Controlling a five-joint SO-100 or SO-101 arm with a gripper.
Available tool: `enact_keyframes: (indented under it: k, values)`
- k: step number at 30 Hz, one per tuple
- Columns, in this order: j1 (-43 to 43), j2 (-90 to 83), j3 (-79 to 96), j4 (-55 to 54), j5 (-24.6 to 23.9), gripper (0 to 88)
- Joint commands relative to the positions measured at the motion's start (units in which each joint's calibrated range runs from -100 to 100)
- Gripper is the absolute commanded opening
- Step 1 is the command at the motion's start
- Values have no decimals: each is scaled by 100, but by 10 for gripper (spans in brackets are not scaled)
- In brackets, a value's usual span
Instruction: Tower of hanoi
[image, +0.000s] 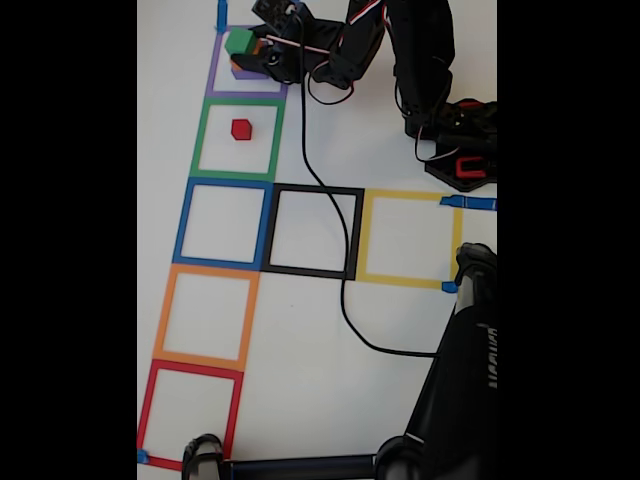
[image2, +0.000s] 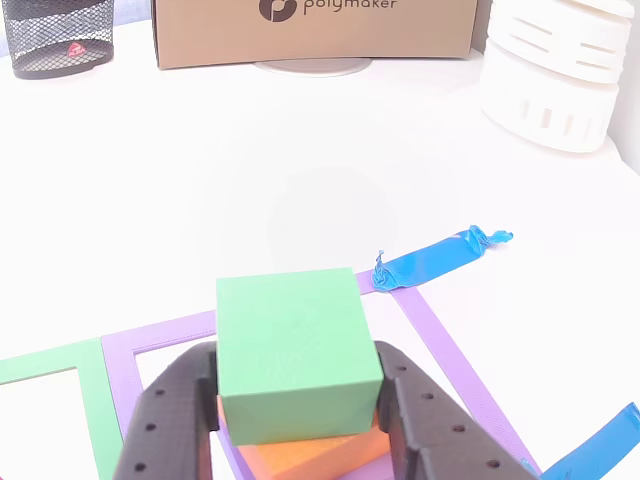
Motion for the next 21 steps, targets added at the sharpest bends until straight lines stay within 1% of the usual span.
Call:
enact_keyframes:
  k: [1, 7, 11, 13, 18, 21]
  values:
    - [-135, -494, 26, 128, 36, 88]
    - [-288, -1454, 26, 1100, 36, 82]
    - [-298, -2456, -28, 2249, 36, 82]
    - [-259, -3069, -147, 3140, 36, 82]
    - [-144, -4603, -910, 6063, 36, 82]
    - [-164, -5209, -1747, 7958, 36, 81]
